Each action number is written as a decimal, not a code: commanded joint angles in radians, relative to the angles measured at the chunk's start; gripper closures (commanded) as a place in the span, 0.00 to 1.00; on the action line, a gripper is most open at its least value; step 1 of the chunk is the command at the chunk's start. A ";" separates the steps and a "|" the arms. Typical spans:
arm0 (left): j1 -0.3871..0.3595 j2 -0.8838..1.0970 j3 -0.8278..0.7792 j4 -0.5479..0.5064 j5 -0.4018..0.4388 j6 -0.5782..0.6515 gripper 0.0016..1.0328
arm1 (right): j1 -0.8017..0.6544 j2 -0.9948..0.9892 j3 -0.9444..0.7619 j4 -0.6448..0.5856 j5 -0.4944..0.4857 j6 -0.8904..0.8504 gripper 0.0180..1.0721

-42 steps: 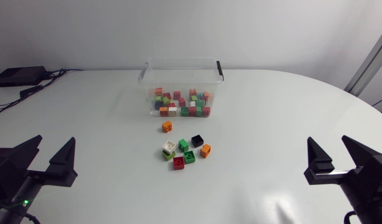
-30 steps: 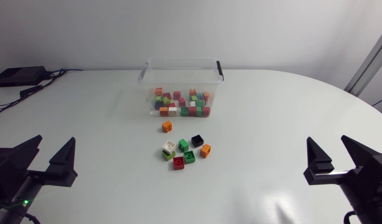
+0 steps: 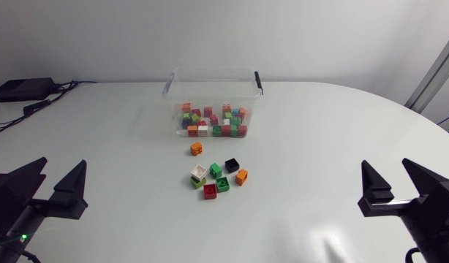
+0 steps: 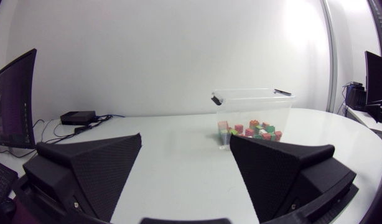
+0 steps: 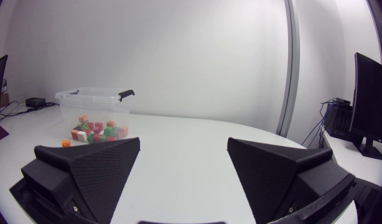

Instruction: Place the duplo bricks in the container

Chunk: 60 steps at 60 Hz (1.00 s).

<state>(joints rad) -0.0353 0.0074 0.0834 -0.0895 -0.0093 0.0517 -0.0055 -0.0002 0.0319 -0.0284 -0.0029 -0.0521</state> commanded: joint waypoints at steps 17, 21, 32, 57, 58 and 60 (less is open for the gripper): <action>-0.155 0.459 0.288 -0.019 -0.003 -0.030 0.07 | 0.036 0.239 0.178 0.042 -0.003 0.008 0.04; -0.206 0.572 0.346 -0.047 -0.021 -0.032 0.09 | 0.042 0.305 0.209 0.045 -0.005 0.008 0.04; -0.281 0.862 0.492 -0.145 -0.064 -0.030 0.09 | 0.071 0.431 0.261 0.048 -0.003 0.009 0.05; -0.388 1.476 0.875 -0.412 0.015 0.022 0.05 | 0.170 0.763 0.462 -0.162 0.003 -0.069 0.05; -0.394 1.485 0.880 -0.411 0.015 0.023 0.05 | 0.171 0.773 0.467 -0.165 0.003 -0.072 0.05; -0.403 1.514 0.895 -0.412 0.014 0.023 0.05 | 0.173 0.792 0.476 -0.176 0.003 -0.083 0.05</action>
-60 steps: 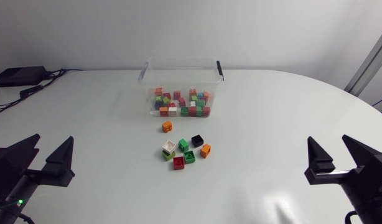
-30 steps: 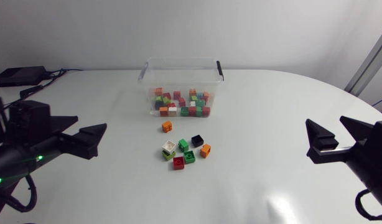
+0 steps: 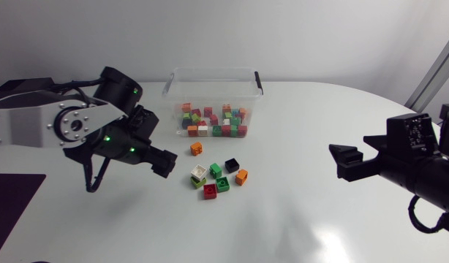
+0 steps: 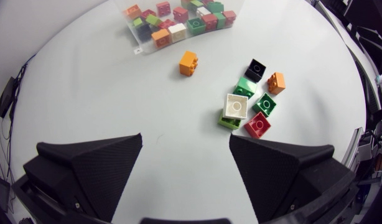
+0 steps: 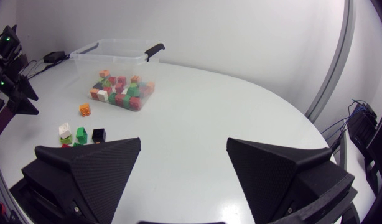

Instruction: Place the duplo bricks in the container

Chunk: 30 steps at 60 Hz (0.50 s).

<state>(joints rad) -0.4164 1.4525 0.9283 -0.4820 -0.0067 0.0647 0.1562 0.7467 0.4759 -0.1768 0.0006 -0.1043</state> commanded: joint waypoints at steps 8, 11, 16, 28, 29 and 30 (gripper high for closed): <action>-0.059 0.160 0.101 -0.017 0.014 0.011 0.05 | 0.028 0.128 0.064 -0.036 -0.002 -0.074 0.05; -0.082 0.190 0.118 -0.017 0.014 0.004 0.06 | 0.039 0.157 0.086 -0.058 -0.001 -0.106 0.05; -0.111 0.232 0.139 -0.009 0.014 0.004 0.08 | 0.065 0.204 0.127 -0.133 0.001 -0.239 0.05; -0.137 0.305 0.178 0.013 0.013 0.009 0.15 | 0.082 0.278 0.148 -0.141 -0.017 -0.288 0.05; -0.137 0.312 0.182 0.020 0.013 0.011 0.17 | 0.083 0.284 0.152 -0.141 -0.019 -0.288 0.05; -0.137 0.321 0.185 0.023 0.013 0.012 0.17 | 0.086 0.289 0.153 -0.141 -0.024 -0.288 0.05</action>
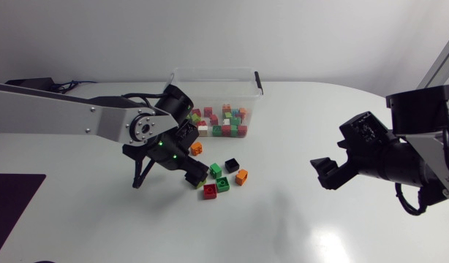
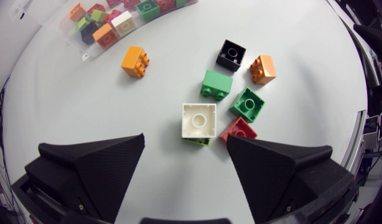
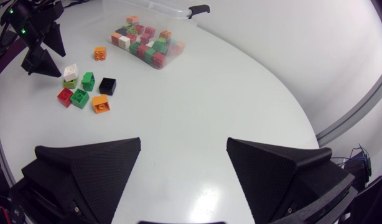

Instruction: Place the duplo bricks in the container

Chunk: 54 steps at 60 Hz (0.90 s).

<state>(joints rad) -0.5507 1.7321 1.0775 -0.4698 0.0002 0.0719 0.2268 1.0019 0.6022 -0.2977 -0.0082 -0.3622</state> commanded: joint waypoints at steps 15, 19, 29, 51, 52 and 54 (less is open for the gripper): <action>-0.014 0.084 0.052 0.043 0.006 0.020 0.31 | 0.069 0.092 0.042 -0.018 -0.026 -0.029 0.05; -0.014 0.086 0.052 0.059 0.007 0.025 0.42 | 0.080 0.098 0.045 -0.015 -0.024 -0.029 0.05; -0.008 0.092 0.052 0.065 0.032 0.028 0.55 | 0.103 0.115 0.059 -0.012 -0.015 -0.027 0.05; -0.012 0.132 0.062 0.066 0.047 0.028 0.57 | 0.120 0.129 0.054 -0.009 -0.013 -0.023 0.07; -0.014 0.132 0.062 0.066 0.047 0.028 0.57 | 0.120 0.130 0.054 -0.009 -0.013 -0.023 0.07; -0.015 0.132 0.062 0.066 0.047 0.028 0.58 | 0.121 0.130 0.053 -0.009 -0.013 -0.023 0.07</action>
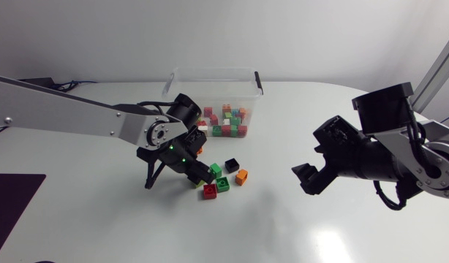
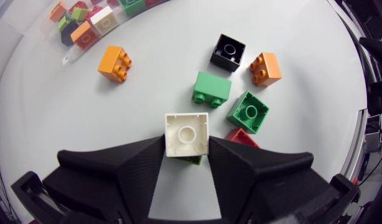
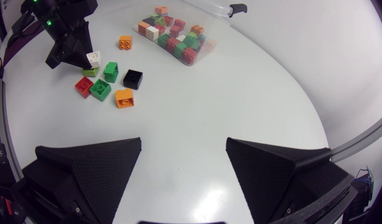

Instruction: Place the duplo bricks in the container

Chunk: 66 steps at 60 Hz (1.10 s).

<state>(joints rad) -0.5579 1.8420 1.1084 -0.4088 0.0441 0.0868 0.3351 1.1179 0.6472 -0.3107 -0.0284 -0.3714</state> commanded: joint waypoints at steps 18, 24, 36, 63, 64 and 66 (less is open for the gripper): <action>-0.017 -0.009 -0.001 0.050 0.023 0.014 0.72 | 0.048 0.019 0.002 0.009 0.018 -0.015 0.07; -0.019 -0.050 -0.024 0.071 0.030 0.021 0.73 | 0.067 0.046 0.016 0.018 0.016 -0.017 0.07; 0.013 -0.205 -0.061 0.070 0.053 0.048 0.73 | 0.153 0.244 0.098 0.018 -0.004 -0.063 0.07; 0.093 -0.383 0.004 0.076 0.083 0.073 0.73 | 0.180 0.608 0.313 0.021 -0.128 -0.113 0.07; 0.095 -0.383 0.007 0.076 0.083 0.073 0.73 | 0.182 0.617 0.319 0.019 -0.133 -0.115 0.08; 0.104 -0.382 0.021 0.080 0.091 0.073 0.73 | 0.183 0.628 0.327 0.018 -0.137 -0.115 0.10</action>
<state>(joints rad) -0.4732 1.4723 1.0801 -0.3386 0.1207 0.1402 0.5098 1.7058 0.9382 -0.2916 -0.1535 -0.4618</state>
